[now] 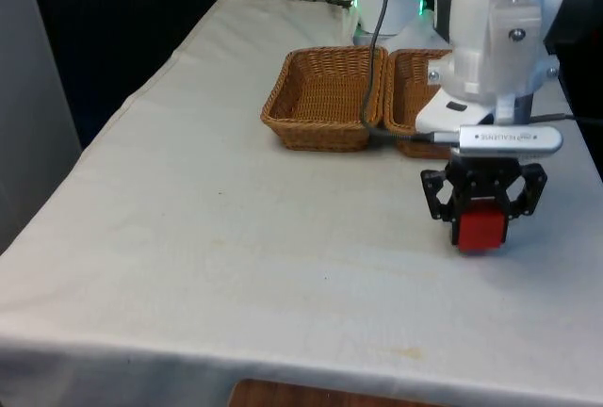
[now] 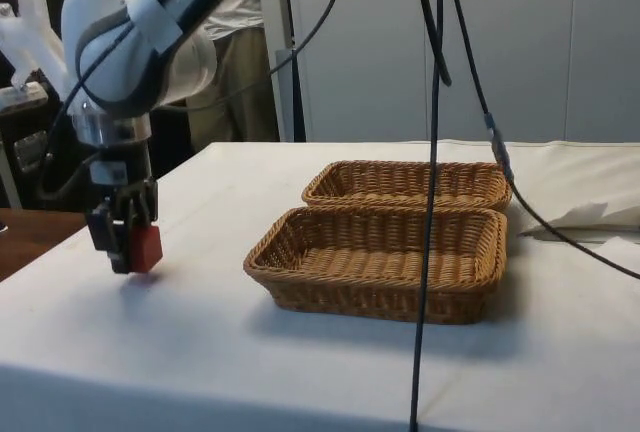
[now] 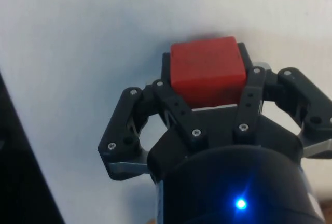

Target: Pick up the red cube and place it into the right basket.

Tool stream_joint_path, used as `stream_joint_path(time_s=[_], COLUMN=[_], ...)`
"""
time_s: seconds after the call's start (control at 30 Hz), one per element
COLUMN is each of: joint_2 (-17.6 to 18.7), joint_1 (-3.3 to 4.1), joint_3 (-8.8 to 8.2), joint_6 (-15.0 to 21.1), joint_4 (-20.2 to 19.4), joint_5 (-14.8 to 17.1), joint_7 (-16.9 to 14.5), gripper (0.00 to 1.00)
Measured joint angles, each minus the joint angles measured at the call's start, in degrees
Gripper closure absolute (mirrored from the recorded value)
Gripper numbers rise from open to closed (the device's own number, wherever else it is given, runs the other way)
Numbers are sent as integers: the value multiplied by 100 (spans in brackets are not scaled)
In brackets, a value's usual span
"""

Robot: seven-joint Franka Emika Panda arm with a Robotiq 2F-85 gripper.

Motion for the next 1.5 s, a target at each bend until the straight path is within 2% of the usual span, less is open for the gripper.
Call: stream_joint_path(time_s=[0.07, 0.23, 0.33, 0.7, 1.13, 1.23, 1.5], joint_2=[0, -390, -498, -1106, -2023, -2091, -2676], joint_1=[0, 11, 11, 23, 74, 74, 80], joint_3=[0, 0, 0, -29, -29, -29, -40], joint_6=[0, -34, -52, -338, -355, -355, -327], joint_4=[0, -367, -453, -871, -1828, -1902, -2532], joint_5=[0, -17, -17, -63, -292, -321, -493], joint_7=[0, -17, -23, -29, -63, -63, -178], gripper=[97, 97, 97, 97, 97, 97, 97])
